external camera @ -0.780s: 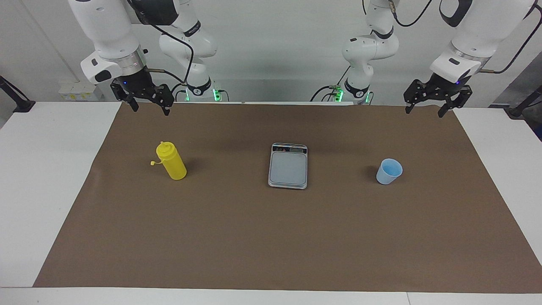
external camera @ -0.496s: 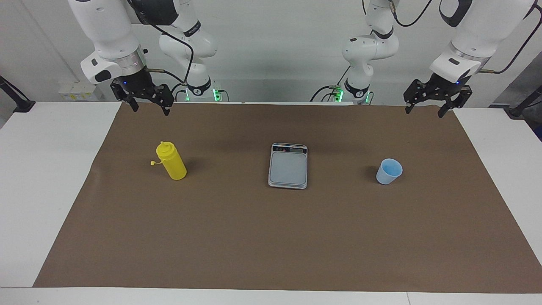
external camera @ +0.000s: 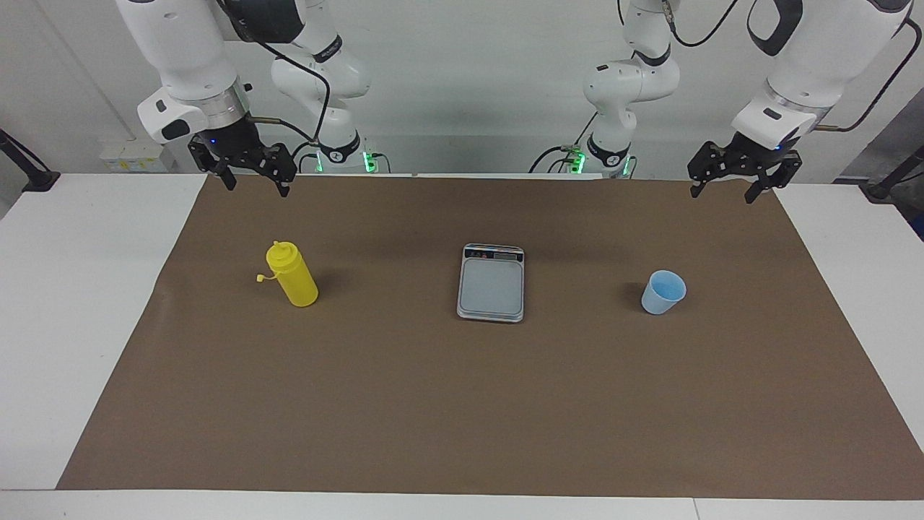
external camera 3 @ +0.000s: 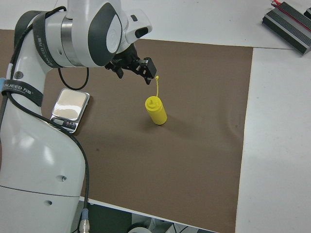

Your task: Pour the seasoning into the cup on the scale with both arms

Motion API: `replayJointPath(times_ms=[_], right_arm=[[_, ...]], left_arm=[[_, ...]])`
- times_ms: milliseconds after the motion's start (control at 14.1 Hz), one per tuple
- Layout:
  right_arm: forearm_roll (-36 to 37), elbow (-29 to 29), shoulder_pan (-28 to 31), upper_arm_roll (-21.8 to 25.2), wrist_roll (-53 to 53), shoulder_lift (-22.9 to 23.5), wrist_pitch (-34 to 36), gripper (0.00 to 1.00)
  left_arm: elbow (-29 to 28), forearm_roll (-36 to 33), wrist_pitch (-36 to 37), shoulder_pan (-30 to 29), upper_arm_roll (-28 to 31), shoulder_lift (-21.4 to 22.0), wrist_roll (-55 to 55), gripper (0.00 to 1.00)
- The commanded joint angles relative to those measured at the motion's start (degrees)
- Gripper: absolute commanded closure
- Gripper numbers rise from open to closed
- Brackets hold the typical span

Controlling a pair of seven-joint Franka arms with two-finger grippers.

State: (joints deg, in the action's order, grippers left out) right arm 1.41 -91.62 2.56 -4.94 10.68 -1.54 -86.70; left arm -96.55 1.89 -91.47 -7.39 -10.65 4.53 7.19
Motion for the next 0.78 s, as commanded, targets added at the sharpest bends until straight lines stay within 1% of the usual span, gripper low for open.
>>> replayJointPath(times_ms=[0,213,354,496,709], right_arm=[[-0.6,-0.8,0.6,-0.2,-1.3,-0.9,0.3,0.0],[-0.6,-0.8,0.6,-0.2,-1.3,-0.9,0.3,0.0],[-0.6,-0.8,0.6,-0.2,-1.3,-1.0,0.3,0.0],[-0.5,-0.8,0.6,-0.2,-1.3,-1.0,0.3,0.0],[-0.6,-0.8,0.6,-0.2,-1.3,-0.9,0.3,0.0]], left_arm=[[-6.6,0.9,-5.9,-1.6,0.3,2.1,0.3,0.0],[-12.3,0.9,-12.7,-3.5,0.3,1.8,-0.9,0.0],[-17.9,0.9,-19.2,-3.5,0.2,1.2,-4.0,0.0],[-21.5,0.9,-24.6,-3.3,0.2,-0.1,-7.9,0.0],[-26.8,0.9,-32.5,-3.2,0.2,-1.4,-10.6,0.0]])
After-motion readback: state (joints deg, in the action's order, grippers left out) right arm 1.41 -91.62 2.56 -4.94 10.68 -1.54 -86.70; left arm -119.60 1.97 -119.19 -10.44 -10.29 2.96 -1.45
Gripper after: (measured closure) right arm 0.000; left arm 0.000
